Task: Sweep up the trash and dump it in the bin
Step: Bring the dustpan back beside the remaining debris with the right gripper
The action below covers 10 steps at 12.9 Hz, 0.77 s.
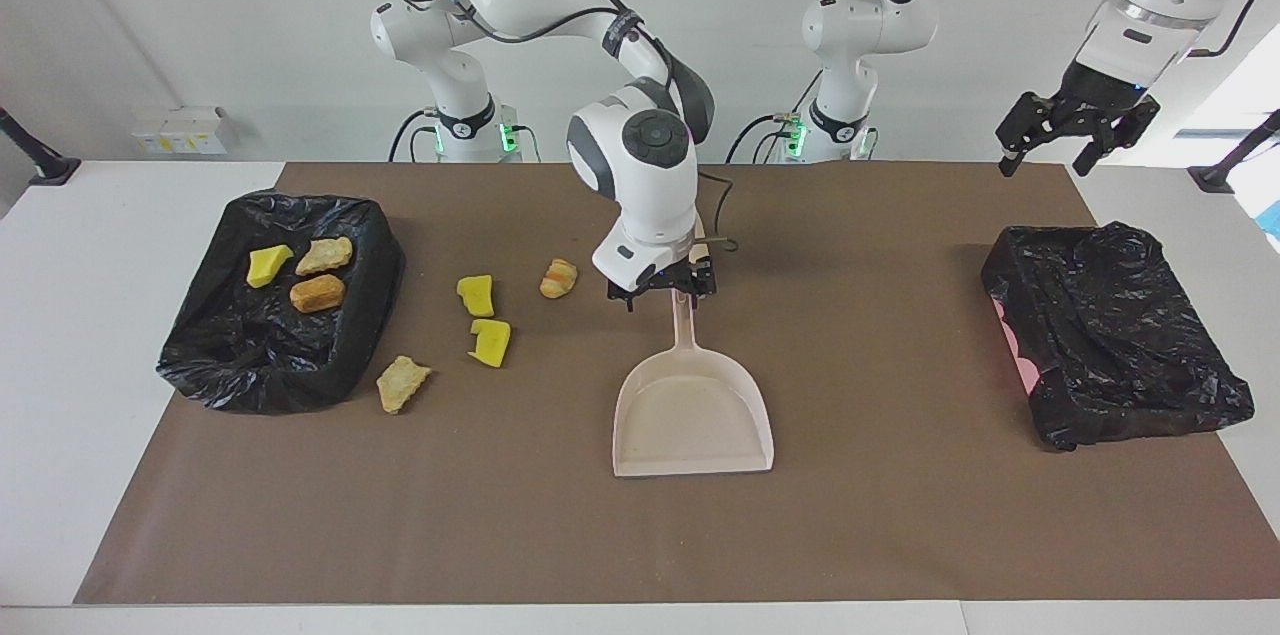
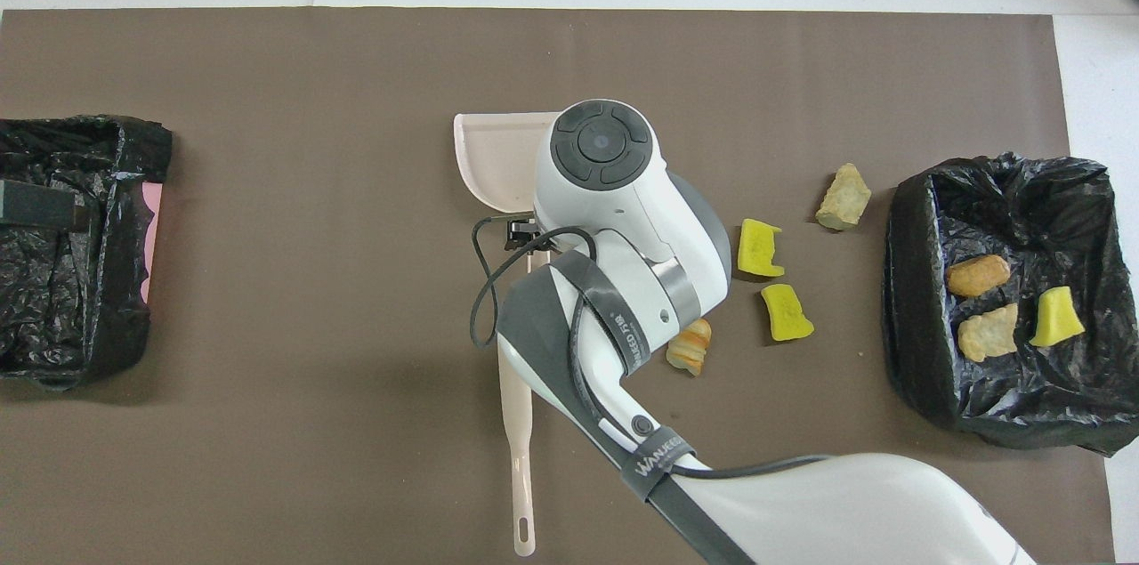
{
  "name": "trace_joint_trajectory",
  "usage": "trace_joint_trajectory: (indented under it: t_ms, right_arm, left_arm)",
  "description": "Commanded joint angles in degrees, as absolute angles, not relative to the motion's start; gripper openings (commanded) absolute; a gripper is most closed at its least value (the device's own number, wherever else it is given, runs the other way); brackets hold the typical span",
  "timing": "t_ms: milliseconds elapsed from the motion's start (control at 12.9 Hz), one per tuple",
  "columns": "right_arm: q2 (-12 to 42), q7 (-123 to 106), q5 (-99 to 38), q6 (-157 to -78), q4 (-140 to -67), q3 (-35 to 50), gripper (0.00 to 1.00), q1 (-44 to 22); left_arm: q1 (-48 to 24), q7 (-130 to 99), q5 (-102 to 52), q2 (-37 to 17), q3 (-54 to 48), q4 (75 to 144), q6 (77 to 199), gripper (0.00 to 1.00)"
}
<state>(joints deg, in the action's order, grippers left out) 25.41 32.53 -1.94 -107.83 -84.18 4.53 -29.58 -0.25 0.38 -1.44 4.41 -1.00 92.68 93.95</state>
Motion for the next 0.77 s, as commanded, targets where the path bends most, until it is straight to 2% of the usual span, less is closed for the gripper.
trace_joint_trajectory:
  t_ms: [0, 232, 386, 696]
  right_arm:
    - [14.7, 33.6, -3.3, -107.4, -96.2, 4.7, 1.0, -31.4]
    - [9.4, 36.4, -3.3, -108.5, -103.9, 4.7, 1.0, -34.8]
    - [7.1, 37.6, -3.9, -109.2, -107.6, 4.8, 1.0, -36.9]
    - [4.4, 40.3, -9.0, -117.7, -114.4, 4.9, 1.0, -40.9]
  left_arm:
    - [-3.2, -3.3, -1.4, 2.8, -1.1, 94.7, 103.1, 1.0]
    - [-7.2, -5.9, -2.1, -3.3, -1.4, 92.7, 109.8, 1.0]
    - [-9.7, -16.9, -2.0, -6.1, -1.4, 92.2, 115.5, 1.0]
    - [-15.5, -21.5, -2.2, -11.9, -1.5, 91.2, 120.9, 1.0]
